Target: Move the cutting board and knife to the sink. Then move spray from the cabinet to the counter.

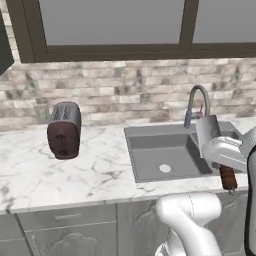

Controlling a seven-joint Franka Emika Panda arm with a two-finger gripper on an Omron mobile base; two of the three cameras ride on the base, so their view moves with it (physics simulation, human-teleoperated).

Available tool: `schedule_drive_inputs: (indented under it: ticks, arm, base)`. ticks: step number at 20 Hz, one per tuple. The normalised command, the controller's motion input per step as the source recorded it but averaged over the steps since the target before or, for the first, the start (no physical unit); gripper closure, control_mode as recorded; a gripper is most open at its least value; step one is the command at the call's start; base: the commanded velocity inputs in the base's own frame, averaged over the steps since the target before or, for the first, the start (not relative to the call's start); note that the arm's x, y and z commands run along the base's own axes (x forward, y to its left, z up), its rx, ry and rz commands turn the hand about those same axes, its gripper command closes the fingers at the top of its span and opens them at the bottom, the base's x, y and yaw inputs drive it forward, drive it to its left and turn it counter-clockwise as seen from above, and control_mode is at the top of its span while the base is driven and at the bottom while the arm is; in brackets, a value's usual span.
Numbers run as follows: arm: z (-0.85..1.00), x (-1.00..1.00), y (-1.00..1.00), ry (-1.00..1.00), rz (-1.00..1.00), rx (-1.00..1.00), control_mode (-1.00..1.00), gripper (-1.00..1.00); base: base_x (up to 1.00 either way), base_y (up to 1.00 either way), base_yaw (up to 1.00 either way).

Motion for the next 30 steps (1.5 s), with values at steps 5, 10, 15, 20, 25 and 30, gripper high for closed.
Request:
schedule_drive_inputs:
  ticks: [5,10,15,20,25,30]
  arm:
    - [0.00,0.00,0.00,0.00,0.00,0.00,1.00,1.00]
    - [0.00,0.00,0.00,0.00,0.00,0.00,1.00,1.00]
    - [0.00,0.00,0.00,0.00,0.00,0.00,1.00,1.00]
    - [0.00,0.11,0.00,0.00,-0.02,0.00,-1.00,1.00]
    - [-0.21,0.44,0.02,0.07,-0.01,0.00,-1.00,1.00]
    - [-0.39,0.43,0.07,0.17,-0.05,-0.01,-1.00,1.00]
  base:
    - [0.95,-0.22,0.00]
    - [0.79,-0.30,-0.08]
    - [0.58,-0.10,-0.39]
    - [0.27,0.00,-0.09]
    - [0.00,0.00,0.00]
    - [0.00,0.00,0.00]
